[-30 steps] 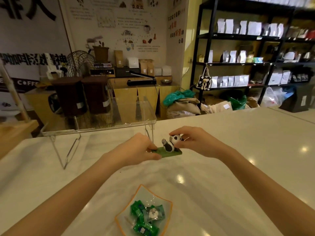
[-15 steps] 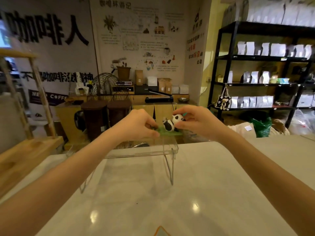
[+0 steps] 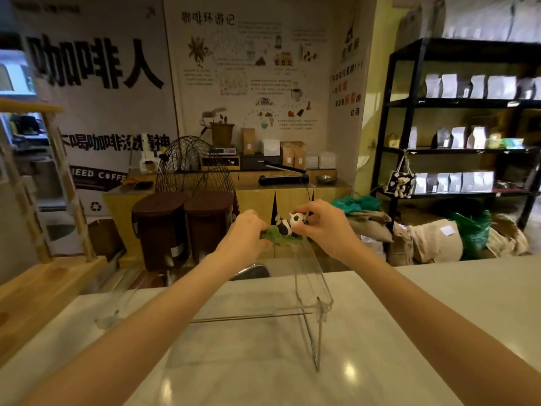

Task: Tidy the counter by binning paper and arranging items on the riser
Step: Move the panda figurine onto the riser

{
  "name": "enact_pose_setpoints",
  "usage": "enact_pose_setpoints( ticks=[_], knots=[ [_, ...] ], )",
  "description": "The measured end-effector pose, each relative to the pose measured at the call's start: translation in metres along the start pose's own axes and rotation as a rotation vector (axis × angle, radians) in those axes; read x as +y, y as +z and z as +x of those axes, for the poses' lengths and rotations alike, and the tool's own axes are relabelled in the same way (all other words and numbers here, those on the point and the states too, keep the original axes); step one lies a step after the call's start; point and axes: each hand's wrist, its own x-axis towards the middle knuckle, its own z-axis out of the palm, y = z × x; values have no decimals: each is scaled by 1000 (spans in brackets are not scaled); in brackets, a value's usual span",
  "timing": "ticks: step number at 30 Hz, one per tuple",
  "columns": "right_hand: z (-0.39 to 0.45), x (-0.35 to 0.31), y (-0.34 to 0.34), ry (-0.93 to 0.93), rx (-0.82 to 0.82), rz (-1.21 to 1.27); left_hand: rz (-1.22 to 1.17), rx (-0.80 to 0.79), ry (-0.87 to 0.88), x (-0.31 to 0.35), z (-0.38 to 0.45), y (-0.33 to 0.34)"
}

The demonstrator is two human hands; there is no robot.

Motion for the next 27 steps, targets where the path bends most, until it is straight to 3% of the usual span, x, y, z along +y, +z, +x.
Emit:
enact_pose_setpoints(
  ticks=[11,21,27],
  knots=[
    [10,25,19,42,-45,-52,74,-179,-113,1,17,22],
    [13,32,25,108,-3,-26,44,-131,-48,-3,12,29],
    [7,28,24,114,-88,-87,67,-217,-14,-6,10,31]
  ],
)
